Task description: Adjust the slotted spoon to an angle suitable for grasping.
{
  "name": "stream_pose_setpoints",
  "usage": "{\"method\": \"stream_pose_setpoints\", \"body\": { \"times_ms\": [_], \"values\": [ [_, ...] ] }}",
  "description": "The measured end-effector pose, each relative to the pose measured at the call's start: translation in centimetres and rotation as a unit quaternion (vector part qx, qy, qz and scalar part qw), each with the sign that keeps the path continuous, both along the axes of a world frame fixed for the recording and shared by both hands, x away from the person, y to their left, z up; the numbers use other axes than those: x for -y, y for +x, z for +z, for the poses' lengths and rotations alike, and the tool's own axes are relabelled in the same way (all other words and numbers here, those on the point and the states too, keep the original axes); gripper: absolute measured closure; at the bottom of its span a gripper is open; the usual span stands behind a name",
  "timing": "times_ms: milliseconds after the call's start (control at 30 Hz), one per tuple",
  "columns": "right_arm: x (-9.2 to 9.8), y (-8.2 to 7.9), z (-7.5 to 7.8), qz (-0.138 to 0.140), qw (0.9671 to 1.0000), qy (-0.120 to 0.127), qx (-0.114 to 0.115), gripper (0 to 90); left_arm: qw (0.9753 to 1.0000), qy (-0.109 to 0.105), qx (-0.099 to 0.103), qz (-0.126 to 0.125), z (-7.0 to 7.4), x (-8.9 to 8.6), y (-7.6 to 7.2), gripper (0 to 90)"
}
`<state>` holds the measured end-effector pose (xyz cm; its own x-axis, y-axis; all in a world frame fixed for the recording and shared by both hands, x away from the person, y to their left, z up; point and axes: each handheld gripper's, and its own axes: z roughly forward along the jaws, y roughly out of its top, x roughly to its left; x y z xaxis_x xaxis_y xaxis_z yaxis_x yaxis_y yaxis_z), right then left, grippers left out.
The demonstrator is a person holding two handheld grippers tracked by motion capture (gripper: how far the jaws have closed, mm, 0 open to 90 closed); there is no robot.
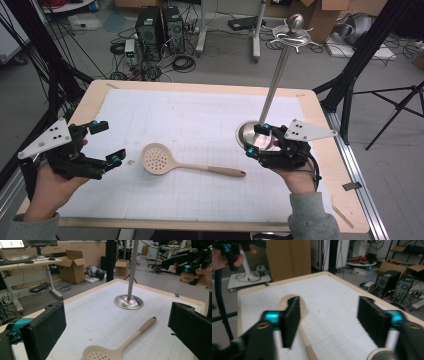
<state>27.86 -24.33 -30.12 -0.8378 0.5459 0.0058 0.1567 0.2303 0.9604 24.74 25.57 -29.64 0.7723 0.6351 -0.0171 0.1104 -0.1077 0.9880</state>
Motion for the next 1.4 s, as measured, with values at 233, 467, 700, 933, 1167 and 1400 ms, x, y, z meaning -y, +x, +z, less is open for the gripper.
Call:
{"method": "stream_pose_setpoints", "body": {
  "times_ms": [233, 467, 700, 933, 1167, 1400],
  "values": [
    [-1.1, 0.4, -1.5, 0.014, 0.9995, -0.019, -0.021, 77.2, 1.0000, 0.004, -0.001, -0.002, -0.1, 0.1, 0.0, 2.0],
    [-1.9, 1.1, -3.3, 0.032, 0.9982, -0.023, -0.044, 89.2, 1.0000, 0.002, 0.000, 0.007, -0.1, -0.4, -0.2, 2.0],
    [-2.5, 1.2, -5.5, 0.047, 0.9965, -0.014, -0.068, 89.5, 0.9999, 0.005, -0.001, 0.009, -0.1, -0.6, -0.4, 2.0],
    [-3.3, 1.4, -7.6, 0.054, 0.9948, -0.030, -0.081, 89.5, 1.0000, 0.004, -0.002, 0.007, -0.2, -0.5, -0.4, 2.0],
    [-4.2, 1.4, -9.2, 0.058, 0.9925, -0.042, -0.099, 89.6, 0.9999, 0.012, -0.007, 0.005, -0.4, -0.2, -0.3, 2.0],
    [-5.4, 1.6, -10.9, 0.079, 0.9884, -0.045, -0.121, 89.6, 0.9999, 0.013, -0.007, 0.008, -0.6, -0.3, -0.3, 2.0]
  ]
}}
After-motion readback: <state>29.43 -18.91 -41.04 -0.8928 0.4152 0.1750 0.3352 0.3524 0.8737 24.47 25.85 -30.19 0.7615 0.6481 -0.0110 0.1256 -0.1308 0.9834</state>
